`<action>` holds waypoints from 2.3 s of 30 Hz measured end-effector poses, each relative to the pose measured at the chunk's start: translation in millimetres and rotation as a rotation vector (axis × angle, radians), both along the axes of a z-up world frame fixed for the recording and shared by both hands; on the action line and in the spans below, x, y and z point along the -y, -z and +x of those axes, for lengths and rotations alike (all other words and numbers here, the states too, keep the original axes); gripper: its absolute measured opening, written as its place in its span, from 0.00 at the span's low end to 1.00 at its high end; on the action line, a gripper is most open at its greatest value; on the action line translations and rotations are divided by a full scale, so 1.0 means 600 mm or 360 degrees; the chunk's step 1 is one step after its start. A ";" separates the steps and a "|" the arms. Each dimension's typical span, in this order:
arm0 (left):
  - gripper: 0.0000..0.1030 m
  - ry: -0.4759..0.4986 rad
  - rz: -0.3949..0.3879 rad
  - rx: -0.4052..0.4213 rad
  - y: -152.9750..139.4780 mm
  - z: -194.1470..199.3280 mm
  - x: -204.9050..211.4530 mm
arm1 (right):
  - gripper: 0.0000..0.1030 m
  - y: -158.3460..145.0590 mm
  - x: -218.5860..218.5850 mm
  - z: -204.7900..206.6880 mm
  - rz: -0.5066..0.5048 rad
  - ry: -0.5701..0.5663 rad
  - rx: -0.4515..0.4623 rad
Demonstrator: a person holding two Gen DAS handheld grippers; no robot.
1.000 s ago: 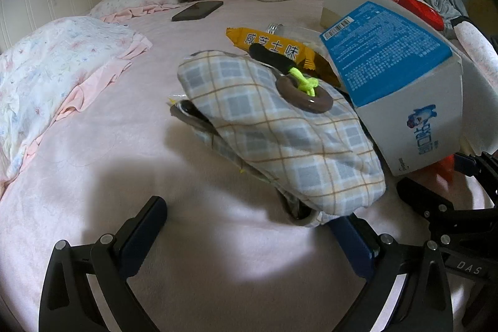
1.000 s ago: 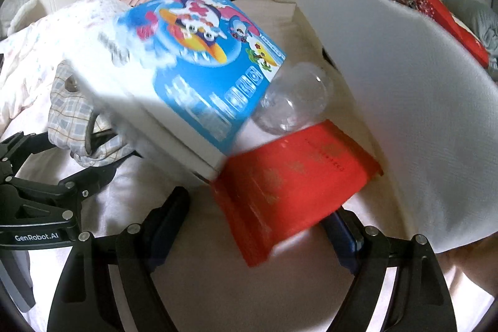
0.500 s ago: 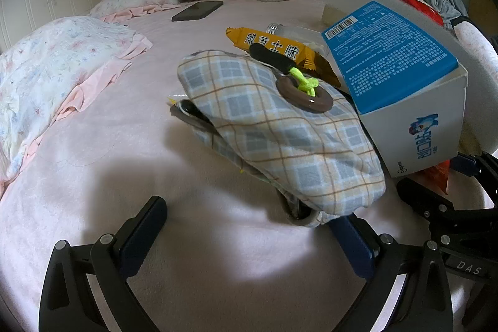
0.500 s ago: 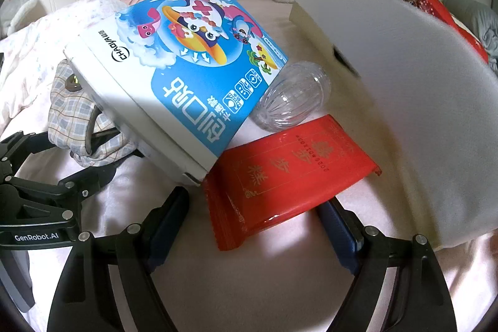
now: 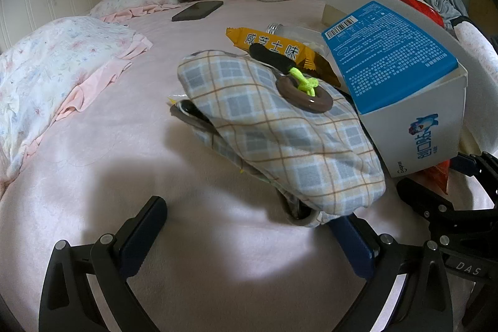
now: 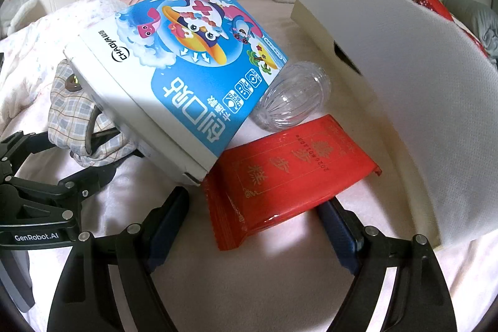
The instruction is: Organize objects
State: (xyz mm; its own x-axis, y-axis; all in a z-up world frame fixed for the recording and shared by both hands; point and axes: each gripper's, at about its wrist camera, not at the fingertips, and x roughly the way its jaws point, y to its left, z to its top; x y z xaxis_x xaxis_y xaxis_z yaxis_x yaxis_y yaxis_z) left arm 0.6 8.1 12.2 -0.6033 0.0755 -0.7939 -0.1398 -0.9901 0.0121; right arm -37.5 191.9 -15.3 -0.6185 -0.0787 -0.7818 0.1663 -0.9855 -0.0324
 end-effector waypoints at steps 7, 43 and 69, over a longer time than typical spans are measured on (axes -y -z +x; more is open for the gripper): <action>1.00 0.0000 0.0000 0.0000 0.000 0.000 0.001 | 0.81 0.001 0.001 0.006 -0.0009 -0.0001 0.0002; 0.59 0.0486 0.0141 -0.0216 -0.188 0.065 -0.011 | 0.48 -0.177 -0.063 0.060 -0.0808 0.0072 -0.0038; 0.25 0.0463 0.0279 0.0175 -0.108 -0.006 -0.074 | 0.37 -0.097 -0.117 -0.185 -0.1351 0.0076 0.0366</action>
